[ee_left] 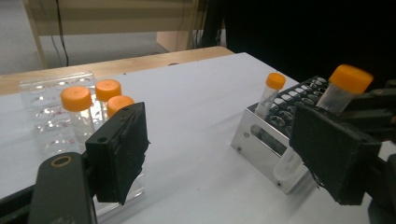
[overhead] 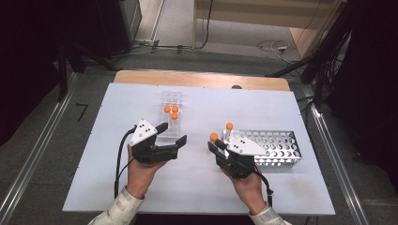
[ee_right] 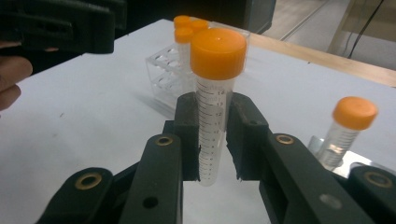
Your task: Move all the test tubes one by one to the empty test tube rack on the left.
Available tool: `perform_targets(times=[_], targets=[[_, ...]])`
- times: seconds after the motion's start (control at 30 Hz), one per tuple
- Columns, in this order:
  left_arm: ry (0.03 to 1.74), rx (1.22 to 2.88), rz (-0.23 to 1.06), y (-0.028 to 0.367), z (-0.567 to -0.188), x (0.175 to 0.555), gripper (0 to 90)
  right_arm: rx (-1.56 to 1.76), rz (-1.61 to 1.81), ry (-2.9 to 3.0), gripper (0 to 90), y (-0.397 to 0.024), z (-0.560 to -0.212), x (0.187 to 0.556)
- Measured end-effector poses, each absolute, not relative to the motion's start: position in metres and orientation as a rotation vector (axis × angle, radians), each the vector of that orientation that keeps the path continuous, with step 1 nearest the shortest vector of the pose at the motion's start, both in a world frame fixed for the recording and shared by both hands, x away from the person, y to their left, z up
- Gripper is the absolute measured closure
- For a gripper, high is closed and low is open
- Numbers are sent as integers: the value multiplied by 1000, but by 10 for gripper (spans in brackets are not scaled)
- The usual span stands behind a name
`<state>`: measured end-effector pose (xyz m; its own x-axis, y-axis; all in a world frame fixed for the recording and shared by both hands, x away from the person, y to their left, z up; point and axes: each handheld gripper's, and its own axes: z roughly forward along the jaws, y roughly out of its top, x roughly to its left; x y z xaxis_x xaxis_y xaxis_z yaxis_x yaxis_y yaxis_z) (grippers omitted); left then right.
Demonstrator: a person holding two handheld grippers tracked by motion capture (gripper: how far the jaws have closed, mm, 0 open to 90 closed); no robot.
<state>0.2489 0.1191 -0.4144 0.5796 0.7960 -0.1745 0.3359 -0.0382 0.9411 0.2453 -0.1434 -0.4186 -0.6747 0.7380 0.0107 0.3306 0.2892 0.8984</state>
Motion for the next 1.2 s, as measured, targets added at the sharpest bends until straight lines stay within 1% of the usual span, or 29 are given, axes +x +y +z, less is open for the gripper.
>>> perform_targets(times=[0.33, 0.4, 0.5, 0.6, 0.7, 0.83, 1.0, 1.2], targets=[[890, 1670, 435, 101, -416, 241, 197, 931, 1353, 2243, 726, -129, -433, 245], [877, 1675, 408, 98, -416, 240, 203, 930, 1350, 2257, 726, -126, -434, 244], [852, 1681, 383, 93, -417, 238, 238, 916, 1352, 2269, 726, -124, -435, 243], [819, 1697, 372, 89, -419, 237, 302, 906, 1351, 2282, 726, -121, -436, 241], [797, 1711, 347, 86, -423, 237, 398, 897, 1352, 2295, 726, -118, -437, 239], [778, 1724, 367, 84, -427, 237, 547, 886, 1358, 2307, 726, -116, -437, 237], [757, 1735, 368, 81, -430, 236, 683, 887, 1356, 2316, 726, -114, -438, 237], [754, 1743, 385, 81, -429, 235, 698, 895, 1361, 2323, 726, -115, -439, 238]])
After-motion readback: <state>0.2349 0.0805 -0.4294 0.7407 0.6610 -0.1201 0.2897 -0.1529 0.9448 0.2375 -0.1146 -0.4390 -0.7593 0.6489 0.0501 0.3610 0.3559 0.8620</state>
